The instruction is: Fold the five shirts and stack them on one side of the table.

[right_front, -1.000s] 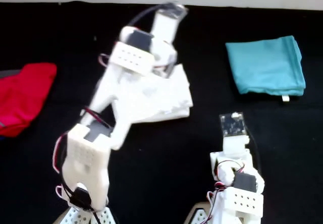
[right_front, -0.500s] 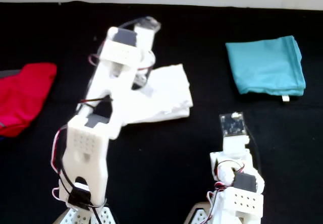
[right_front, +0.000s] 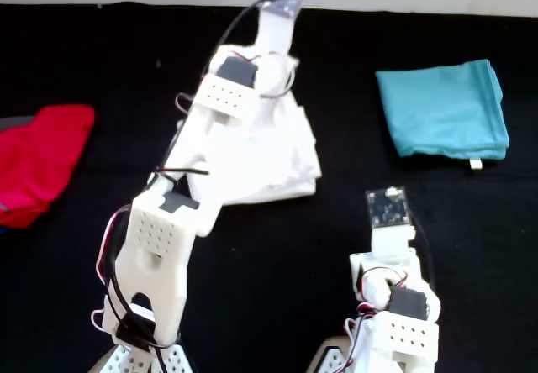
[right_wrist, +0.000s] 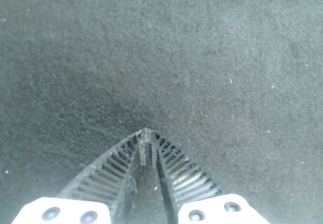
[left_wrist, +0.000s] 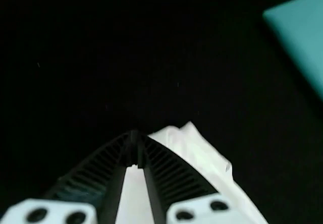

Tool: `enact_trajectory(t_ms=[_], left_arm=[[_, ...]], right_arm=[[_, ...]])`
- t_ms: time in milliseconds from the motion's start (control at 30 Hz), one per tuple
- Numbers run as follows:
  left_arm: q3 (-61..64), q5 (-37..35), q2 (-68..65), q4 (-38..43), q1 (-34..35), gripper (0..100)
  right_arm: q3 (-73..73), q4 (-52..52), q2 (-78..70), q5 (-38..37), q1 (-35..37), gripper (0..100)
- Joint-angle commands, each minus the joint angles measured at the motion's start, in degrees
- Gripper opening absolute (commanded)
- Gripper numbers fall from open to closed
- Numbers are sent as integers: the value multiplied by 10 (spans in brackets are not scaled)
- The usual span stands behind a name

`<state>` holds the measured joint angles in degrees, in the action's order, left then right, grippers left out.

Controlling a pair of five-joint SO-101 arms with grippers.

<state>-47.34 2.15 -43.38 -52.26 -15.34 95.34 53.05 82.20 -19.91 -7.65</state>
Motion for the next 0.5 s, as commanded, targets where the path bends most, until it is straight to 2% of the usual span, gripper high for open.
enact_trajectory(t_ms=[0, 67, 300, 367, 467], left_arm=[[-7, -3, 13, 40, -4, 9], [-11, -3, 25, 1, 1, 9], [-22, -2, 69, -270, -7, 9], [-20, -1, 59, -283, -12, 9], [-22, -2, 20, -241, -17, 9]], right_arm=[[39, 4, 6, -3, -6, 6], [39, 4, 6, -3, -6, 6], [39, 4, 6, -3, -6, 6], [39, 3, 6, -3, -6, 6], [39, 3, 6, -3, -6, 6]])
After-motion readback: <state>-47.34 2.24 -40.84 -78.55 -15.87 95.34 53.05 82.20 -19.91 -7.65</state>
